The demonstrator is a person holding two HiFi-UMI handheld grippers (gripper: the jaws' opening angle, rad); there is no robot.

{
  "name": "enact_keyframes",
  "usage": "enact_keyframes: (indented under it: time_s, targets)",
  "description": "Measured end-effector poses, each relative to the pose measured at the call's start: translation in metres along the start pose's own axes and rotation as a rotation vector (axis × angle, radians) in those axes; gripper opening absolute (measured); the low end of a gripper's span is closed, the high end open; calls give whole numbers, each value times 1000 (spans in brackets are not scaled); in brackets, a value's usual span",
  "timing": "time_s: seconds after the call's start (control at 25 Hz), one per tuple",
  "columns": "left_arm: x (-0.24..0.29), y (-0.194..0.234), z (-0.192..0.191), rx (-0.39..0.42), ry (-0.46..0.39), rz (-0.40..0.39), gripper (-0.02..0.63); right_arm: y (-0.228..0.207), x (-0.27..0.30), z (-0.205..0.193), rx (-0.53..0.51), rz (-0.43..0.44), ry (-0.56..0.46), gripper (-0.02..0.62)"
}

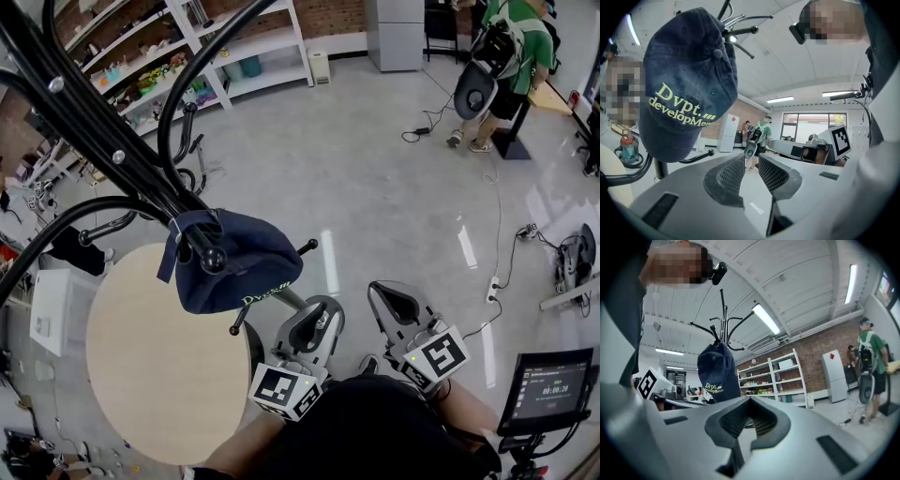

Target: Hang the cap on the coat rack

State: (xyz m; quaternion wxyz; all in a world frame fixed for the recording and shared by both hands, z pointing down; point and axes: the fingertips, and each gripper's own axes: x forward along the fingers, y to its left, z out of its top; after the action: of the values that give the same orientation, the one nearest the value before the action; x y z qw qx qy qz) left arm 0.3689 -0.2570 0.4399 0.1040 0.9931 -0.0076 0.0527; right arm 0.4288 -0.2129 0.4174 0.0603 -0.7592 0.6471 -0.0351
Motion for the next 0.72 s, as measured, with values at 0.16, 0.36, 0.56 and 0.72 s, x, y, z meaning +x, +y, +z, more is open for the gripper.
enact_keyframes:
  time_s: [0.16,0.36,0.56,0.72]
  targets:
    - [9,-7,2,16,13,-10,97,-8,-6,-3,30,-12,6,3]
    - [11,-10,-10,31,21,-26,97,-4,-11,-19,31,-13,5,3]
    - [15,-7,-10,24,35,-35,97,-3,-9,-24,35,-19,11,3]
    - [7,7,-6,16,40,-39,97,4,4,-26,41,-36,37,3]
